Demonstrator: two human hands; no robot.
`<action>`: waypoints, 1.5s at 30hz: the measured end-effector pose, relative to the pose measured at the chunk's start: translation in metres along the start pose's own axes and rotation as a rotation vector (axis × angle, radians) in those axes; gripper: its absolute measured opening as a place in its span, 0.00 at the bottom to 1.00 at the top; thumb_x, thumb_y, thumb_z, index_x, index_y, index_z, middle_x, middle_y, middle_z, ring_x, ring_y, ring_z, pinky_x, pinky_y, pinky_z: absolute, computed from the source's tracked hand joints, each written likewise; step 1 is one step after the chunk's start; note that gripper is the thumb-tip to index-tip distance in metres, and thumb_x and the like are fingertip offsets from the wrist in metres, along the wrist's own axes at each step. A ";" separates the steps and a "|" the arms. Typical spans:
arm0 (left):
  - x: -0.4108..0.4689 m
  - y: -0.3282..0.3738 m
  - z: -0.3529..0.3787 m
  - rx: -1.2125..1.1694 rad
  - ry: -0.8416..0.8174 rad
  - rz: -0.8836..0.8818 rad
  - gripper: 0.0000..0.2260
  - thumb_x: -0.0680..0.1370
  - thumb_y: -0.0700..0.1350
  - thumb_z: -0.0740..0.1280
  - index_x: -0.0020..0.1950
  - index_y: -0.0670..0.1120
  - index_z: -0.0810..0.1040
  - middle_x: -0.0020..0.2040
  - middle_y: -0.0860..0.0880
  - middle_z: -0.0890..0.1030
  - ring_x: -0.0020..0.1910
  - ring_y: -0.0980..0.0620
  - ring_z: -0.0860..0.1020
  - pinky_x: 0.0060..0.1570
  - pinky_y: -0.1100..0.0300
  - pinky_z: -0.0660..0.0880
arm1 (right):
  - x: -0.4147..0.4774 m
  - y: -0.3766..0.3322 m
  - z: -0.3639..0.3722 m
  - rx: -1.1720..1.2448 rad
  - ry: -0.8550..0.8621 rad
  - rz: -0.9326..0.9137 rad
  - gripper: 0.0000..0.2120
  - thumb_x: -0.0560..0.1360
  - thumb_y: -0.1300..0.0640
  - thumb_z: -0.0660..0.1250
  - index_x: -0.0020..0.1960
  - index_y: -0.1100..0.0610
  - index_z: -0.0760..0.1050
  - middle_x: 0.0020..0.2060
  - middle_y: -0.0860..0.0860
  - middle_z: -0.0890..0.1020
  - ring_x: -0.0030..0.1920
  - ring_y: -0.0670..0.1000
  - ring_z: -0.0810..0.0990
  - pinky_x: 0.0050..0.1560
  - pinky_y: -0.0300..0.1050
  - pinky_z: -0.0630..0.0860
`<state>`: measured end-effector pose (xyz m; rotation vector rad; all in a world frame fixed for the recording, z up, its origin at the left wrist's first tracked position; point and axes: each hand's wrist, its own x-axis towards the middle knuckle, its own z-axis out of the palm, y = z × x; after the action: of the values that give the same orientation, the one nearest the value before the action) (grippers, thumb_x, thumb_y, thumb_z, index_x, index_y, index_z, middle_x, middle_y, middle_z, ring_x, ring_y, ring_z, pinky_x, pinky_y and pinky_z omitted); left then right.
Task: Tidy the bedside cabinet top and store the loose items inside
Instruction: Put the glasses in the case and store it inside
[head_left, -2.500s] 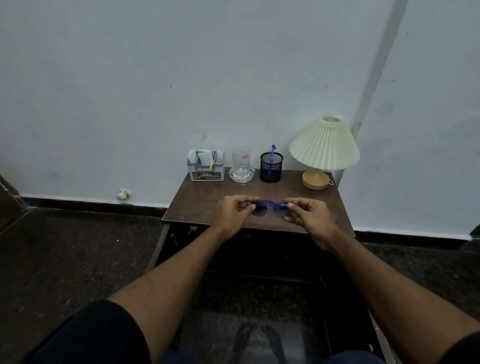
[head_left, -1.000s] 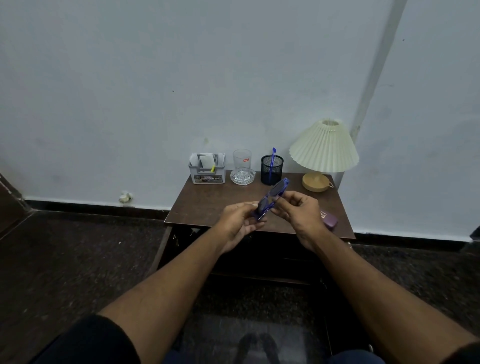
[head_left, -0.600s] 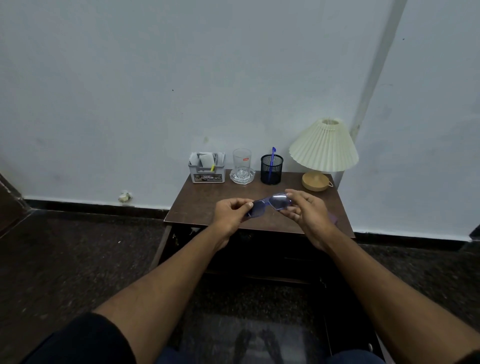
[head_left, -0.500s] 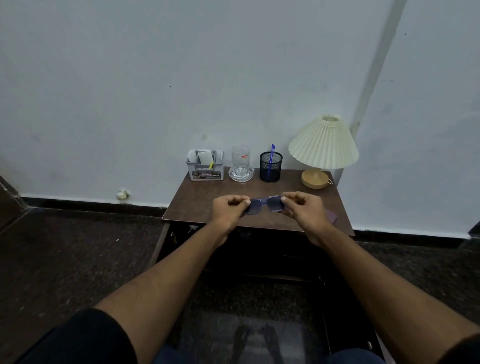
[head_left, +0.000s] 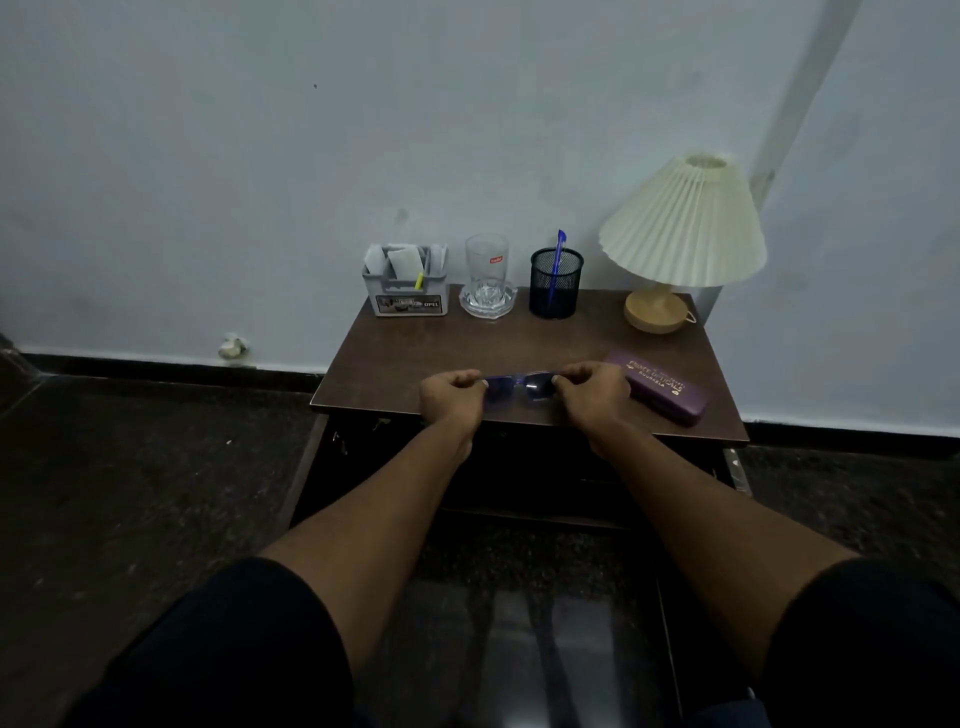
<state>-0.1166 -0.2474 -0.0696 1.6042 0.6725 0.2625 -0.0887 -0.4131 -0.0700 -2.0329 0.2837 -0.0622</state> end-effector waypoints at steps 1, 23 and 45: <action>0.003 -0.002 0.001 0.009 -0.004 0.003 0.09 0.75 0.35 0.72 0.54 0.39 0.85 0.51 0.43 0.86 0.45 0.52 0.81 0.53 0.59 0.80 | 0.002 0.001 0.001 -0.014 0.005 0.003 0.09 0.76 0.59 0.73 0.55 0.58 0.84 0.52 0.52 0.86 0.53 0.50 0.84 0.62 0.51 0.80; -0.028 0.029 0.021 0.225 -0.032 0.189 0.11 0.73 0.36 0.70 0.53 0.46 0.84 0.47 0.49 0.83 0.49 0.50 0.82 0.55 0.57 0.80 | -0.007 0.016 -0.066 -0.240 0.017 -0.315 0.07 0.76 0.57 0.73 0.54 0.53 0.82 0.49 0.48 0.84 0.48 0.44 0.81 0.51 0.42 0.81; -0.063 -0.004 0.130 0.354 -0.400 0.196 0.26 0.71 0.44 0.77 0.67 0.47 0.76 0.60 0.48 0.81 0.52 0.54 0.79 0.54 0.62 0.74 | 0.024 0.057 -0.109 -0.545 0.022 -0.337 0.25 0.71 0.49 0.76 0.64 0.51 0.74 0.61 0.54 0.80 0.61 0.57 0.78 0.61 0.57 0.76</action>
<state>-0.0982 -0.3910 -0.0804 1.9931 0.2593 -0.0429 -0.0933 -0.5382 -0.0718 -2.6073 -0.0421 -0.2373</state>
